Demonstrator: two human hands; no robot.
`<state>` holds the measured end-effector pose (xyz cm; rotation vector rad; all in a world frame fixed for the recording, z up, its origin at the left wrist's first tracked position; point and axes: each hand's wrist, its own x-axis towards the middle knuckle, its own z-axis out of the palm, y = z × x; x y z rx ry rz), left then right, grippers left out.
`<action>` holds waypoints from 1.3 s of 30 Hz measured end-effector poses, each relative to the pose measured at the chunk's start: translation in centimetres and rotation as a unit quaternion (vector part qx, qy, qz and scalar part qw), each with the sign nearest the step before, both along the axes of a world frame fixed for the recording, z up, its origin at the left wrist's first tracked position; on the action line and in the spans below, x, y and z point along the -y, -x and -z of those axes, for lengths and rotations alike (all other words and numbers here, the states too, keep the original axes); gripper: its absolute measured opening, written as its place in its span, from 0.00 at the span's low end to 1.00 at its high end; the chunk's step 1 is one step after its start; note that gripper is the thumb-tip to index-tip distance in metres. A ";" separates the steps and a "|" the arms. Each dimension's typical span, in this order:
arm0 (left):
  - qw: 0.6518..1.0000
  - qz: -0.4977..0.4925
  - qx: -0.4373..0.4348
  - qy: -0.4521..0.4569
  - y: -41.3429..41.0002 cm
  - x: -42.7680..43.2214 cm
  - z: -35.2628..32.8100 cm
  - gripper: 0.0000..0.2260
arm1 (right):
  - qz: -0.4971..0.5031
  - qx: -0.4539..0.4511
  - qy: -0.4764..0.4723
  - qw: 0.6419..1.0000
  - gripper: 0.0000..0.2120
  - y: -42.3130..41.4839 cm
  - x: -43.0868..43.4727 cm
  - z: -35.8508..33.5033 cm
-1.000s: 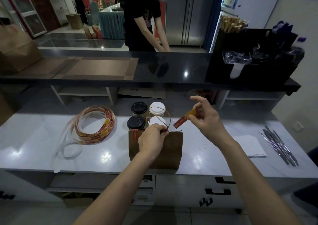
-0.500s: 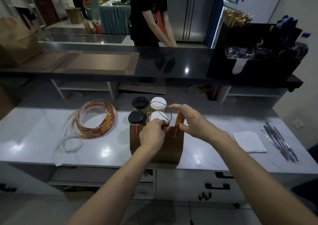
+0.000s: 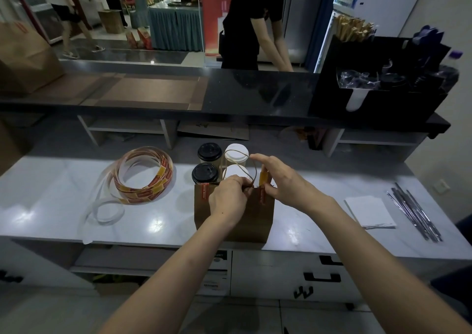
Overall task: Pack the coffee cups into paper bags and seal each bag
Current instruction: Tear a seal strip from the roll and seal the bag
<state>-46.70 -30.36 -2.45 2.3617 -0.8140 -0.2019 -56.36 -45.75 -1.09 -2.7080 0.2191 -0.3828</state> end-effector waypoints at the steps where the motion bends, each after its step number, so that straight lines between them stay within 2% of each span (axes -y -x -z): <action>1: 1.000 0.000 0.001 0.000 0.0 0.0 0.0 0.10 | -0.001 0.003 0.003 1.000 0.43 0.0 0.0 0.1; 9: 1.000 0.004 0.005 -0.003 0.2 0.0 -0.1 0.11 | 0.000 0.018 -0.008 1.000 0.48 0.3 0.1 1.2; 14: 1.000 0.005 0.011 0.004 0.3 -0.1 0.1 0.11 | 0.014 -0.004 -0.024 1.000 0.53 0.8 -0.2 1.8; 22: 1.000 0.008 0.019 0.008 0.3 -0.2 0.2 0.10 | 0.043 0.011 -0.072 0.996 0.54 1.1 -0.2 2.7; 24: 1.000 0.010 0.026 0.006 0.3 -0.2 0.1 0.11 | 0.055 0.023 -0.074 0.996 0.50 1.4 -0.3 2.7; 29: 1.000 0.011 0.026 0.003 0.5 -0.2 0.0 0.12 | 0.050 0.068 -0.039 0.996 0.25 2.0 -0.1 3.2; 32: 1.000 0.013 0.025 0.006 0.4 -0.3 0.2 0.12 | 0.049 0.073 -0.020 0.996 0.14 2.1 0.1 3.6; 39: 0.999 0.020 0.033 -0.010 0.2 -0.3 0.2 0.11 | 0.056 0.063 -0.053 0.995 0.10 1.8 -0.1 3.7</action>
